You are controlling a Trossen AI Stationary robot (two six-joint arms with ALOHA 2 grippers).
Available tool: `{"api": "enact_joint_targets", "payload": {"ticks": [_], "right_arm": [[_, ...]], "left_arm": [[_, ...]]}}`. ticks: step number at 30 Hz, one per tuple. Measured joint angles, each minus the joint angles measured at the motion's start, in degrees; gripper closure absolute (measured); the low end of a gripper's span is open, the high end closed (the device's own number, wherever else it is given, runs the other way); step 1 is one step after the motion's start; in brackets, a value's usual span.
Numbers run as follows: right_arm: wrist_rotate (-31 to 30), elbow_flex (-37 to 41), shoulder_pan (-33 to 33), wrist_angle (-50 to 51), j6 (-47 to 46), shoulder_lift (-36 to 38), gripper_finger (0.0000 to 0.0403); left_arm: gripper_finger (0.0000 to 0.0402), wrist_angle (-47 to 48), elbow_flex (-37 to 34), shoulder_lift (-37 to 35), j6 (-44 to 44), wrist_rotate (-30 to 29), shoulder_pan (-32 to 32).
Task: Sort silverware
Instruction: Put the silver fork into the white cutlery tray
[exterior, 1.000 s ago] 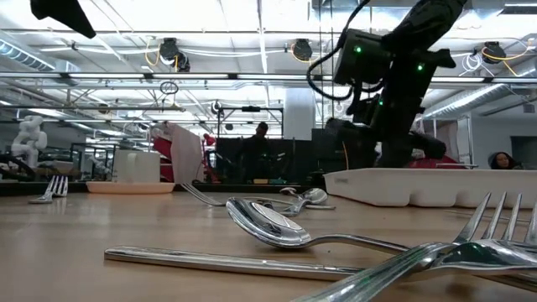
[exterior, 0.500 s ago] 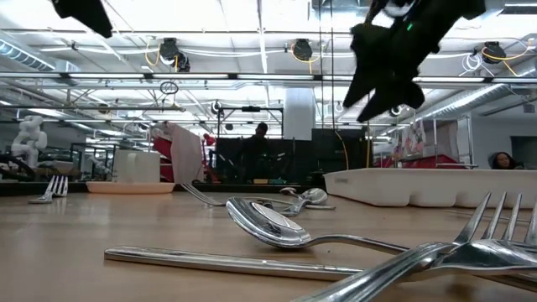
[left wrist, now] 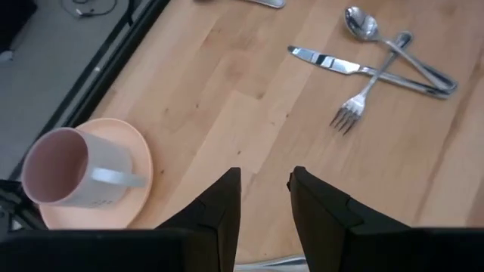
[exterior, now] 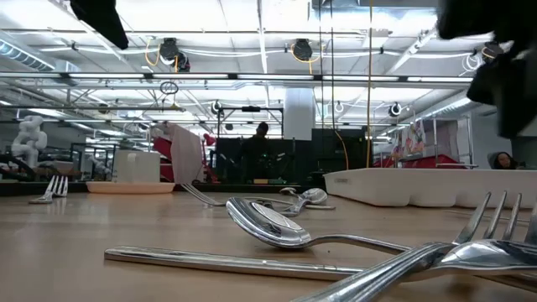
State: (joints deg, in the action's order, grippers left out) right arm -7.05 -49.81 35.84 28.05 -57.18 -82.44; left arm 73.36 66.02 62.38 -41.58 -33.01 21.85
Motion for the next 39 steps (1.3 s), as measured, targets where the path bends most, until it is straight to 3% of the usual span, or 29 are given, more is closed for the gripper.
{"api": "enact_joint_targets", "payload": {"ticks": [13,25,29,35,39], "right_arm": [[2.94,-17.68,5.26,10.89,24.31,-21.12,0.0176],[5.44,-18.53,6.94,12.50,25.05,-28.74,0.0180],[5.89,-18.68,7.10,13.46,25.51,-30.41,0.0232],[6.97,-18.70,7.10,13.35,26.81,-30.68,0.0383],[7.08,-19.35,7.10,14.12,26.43,-30.72,0.0396]], "left_arm": [[0.0281,0.20,0.00,0.53,-3.06,-0.67,-0.02],[0.0281,0.17,0.00,0.53,-3.06,-0.27,-0.02],[0.0281,0.17,0.00,0.53,-3.06,-0.25,-0.02],[0.0281,0.20,0.00,0.53,-3.04,-0.25,-0.02],[0.0281,0.20,0.00,0.53,-3.04,-0.25,-0.02]]}}
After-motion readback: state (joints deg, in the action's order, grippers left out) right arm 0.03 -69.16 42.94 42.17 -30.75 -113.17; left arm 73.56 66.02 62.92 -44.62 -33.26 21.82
